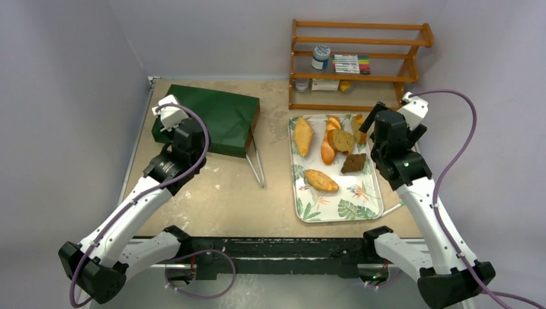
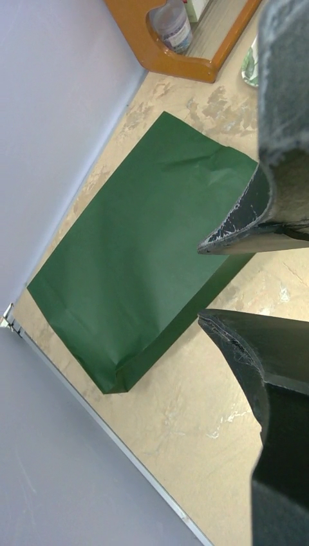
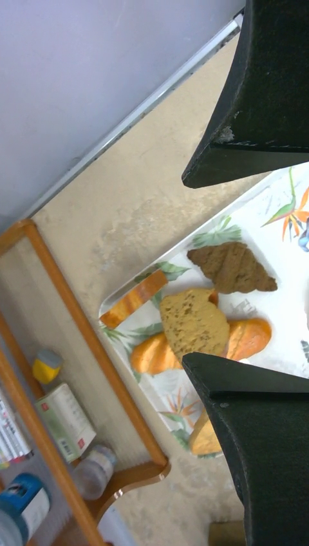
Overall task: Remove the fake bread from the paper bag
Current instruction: Reset both arms
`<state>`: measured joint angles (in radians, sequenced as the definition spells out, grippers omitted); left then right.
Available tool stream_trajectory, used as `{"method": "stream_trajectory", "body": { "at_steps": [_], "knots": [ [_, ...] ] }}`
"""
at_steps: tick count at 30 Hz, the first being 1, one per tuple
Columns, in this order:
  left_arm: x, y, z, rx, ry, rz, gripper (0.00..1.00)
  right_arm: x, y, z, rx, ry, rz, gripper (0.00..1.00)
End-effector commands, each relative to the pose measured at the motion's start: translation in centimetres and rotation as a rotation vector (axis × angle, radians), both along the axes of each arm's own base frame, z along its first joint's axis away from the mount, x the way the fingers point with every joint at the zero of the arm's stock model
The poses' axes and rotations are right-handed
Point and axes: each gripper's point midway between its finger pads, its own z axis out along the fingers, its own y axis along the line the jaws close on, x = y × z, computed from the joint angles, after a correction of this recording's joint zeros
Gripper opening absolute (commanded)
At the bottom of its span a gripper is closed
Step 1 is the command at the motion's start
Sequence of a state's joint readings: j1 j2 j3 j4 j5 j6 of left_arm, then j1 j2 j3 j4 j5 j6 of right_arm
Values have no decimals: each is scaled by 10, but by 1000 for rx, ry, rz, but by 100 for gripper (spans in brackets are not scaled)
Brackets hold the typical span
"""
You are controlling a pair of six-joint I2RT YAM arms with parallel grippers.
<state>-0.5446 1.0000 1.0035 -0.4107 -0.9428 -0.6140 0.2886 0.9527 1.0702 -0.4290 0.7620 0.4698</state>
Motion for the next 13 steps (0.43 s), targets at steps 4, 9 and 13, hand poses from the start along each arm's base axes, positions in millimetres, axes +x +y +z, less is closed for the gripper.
{"method": "stream_trajectory", "body": {
  "at_steps": [4,9,13],
  "knots": [
    [-4,9,10,28,-53,26,36,-12,-3,-4,34,1,-25,100],
    [-4,10,10,37,-59,27,36,-18,-13,-1,31,-11,-93,100],
    [-2,9,9,39,-63,25,36,-25,-14,-10,54,10,-110,100]
  ]
}}
